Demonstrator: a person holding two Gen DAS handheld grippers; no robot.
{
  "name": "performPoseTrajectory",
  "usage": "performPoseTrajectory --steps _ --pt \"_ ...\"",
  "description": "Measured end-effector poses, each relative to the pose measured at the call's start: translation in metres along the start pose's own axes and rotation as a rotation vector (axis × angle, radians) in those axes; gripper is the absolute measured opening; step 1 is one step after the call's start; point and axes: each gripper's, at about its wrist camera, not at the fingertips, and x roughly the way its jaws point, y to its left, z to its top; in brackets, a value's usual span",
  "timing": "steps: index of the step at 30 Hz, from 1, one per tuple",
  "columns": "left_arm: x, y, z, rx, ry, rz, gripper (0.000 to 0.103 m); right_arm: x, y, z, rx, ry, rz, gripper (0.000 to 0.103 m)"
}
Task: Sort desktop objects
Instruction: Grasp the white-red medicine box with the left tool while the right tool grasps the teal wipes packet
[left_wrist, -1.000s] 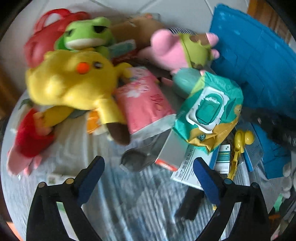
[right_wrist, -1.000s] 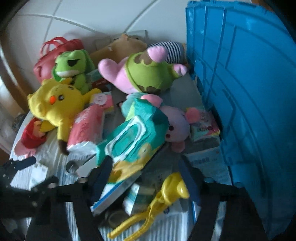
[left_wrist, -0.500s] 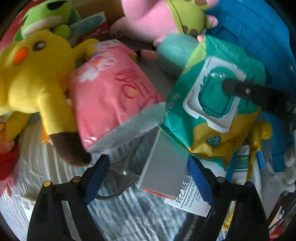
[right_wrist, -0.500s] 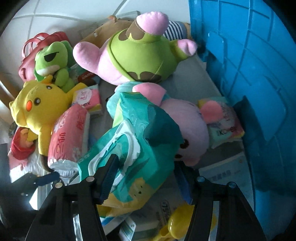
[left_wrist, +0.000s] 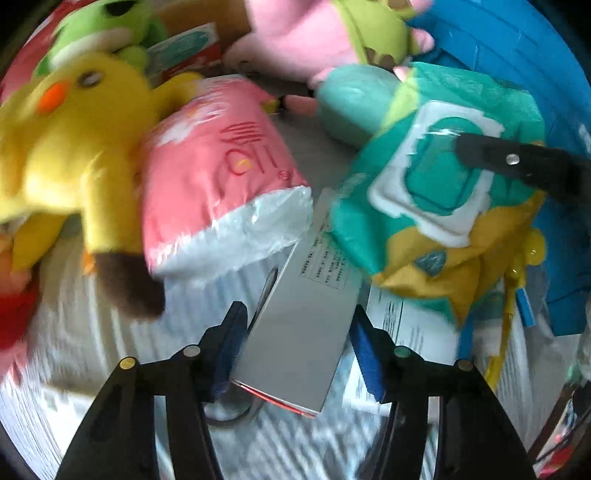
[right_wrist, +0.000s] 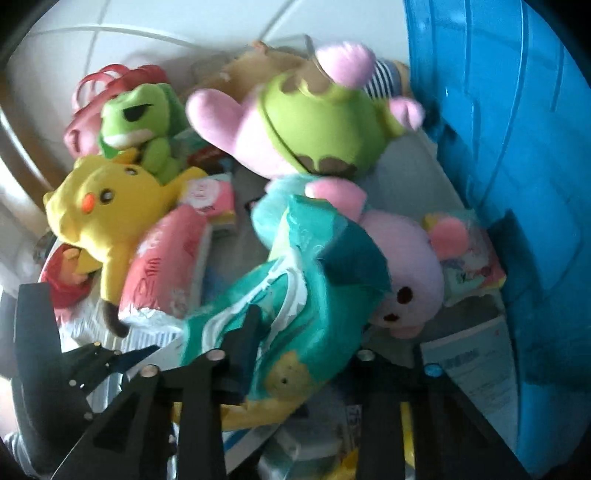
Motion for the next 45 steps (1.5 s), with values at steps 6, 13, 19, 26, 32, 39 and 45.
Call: performPoseTrajectory --steps 6,13,19,26,32,39,45 --pt "-0.063 0.015 -0.023 -0.039 -0.089 0.004 0.049 -0.047 0.014 -0.008 -0.035 -0.046 0.011 0.022" --pt "-0.075 0.033 -0.059 -0.09 -0.068 0.042 0.045 -0.058 0.031 -0.032 -0.057 -0.009 0.03 0.022" --pt "-0.057 0.056 -0.098 -0.129 -0.006 0.073 0.044 -0.054 0.039 -0.065 -0.07 0.055 0.049 0.022" --pt "-0.044 0.071 -0.101 -0.143 0.008 0.087 0.061 -0.047 0.043 -0.096 -0.068 0.116 0.06 0.027" --pt "-0.033 0.084 -0.105 -0.156 0.02 0.099 0.07 -0.036 0.033 -0.111 -0.002 0.147 0.091 0.062" --pt "-0.026 0.107 -0.112 -0.171 0.009 0.099 0.051 -0.019 0.032 -0.119 0.066 0.159 0.101 0.093" --pt "-0.054 0.116 -0.12 -0.195 -0.04 0.092 0.023 -0.022 0.063 -0.117 -0.034 0.105 0.028 0.053"
